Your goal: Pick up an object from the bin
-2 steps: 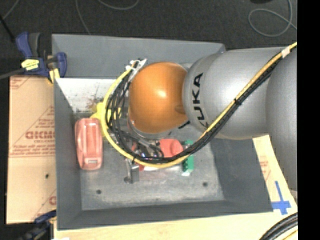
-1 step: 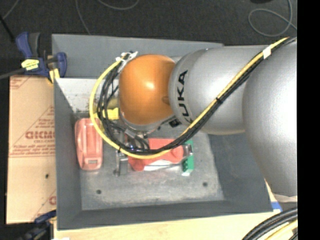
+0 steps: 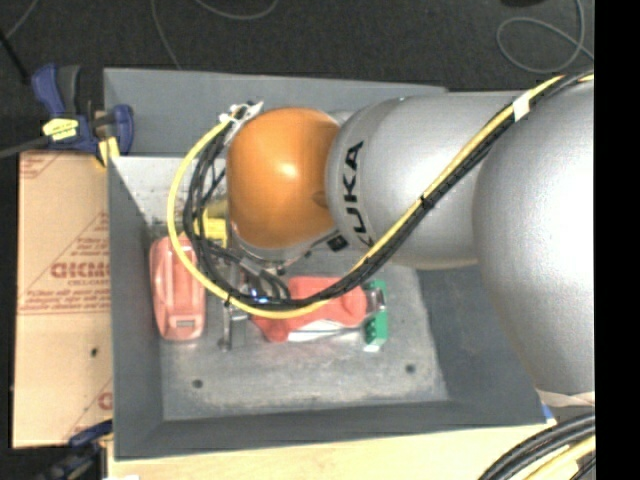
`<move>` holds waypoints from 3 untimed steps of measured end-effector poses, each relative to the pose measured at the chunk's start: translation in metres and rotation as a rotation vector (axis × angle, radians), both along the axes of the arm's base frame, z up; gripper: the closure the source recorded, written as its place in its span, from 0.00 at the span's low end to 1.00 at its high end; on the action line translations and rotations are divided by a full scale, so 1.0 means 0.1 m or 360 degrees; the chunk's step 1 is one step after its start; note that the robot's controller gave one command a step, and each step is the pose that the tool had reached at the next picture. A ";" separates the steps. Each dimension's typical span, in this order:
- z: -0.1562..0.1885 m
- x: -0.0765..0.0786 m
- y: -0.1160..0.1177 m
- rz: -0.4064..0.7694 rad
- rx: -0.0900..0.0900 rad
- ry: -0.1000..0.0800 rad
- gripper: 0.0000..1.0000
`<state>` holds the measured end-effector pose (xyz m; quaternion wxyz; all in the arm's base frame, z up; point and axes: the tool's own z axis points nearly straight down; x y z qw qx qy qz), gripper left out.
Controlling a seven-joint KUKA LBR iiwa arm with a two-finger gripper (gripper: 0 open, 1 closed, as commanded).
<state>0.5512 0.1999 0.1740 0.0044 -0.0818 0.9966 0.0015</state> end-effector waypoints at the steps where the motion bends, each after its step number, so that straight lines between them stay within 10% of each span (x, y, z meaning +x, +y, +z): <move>1: -0.08 -0.08 -0.25 0.0285 -0.0008 0.0005 0.00; 2: -0.23 -0.28 -0.54 0.0033 0.0001 -0.0001 0.00; 3: 0.07 -0.17 -0.65 -0.0129 -0.0005 0.0019 0.00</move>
Offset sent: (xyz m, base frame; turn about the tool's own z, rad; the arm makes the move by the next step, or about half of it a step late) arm -0.0447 -0.0792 -0.0377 0.0923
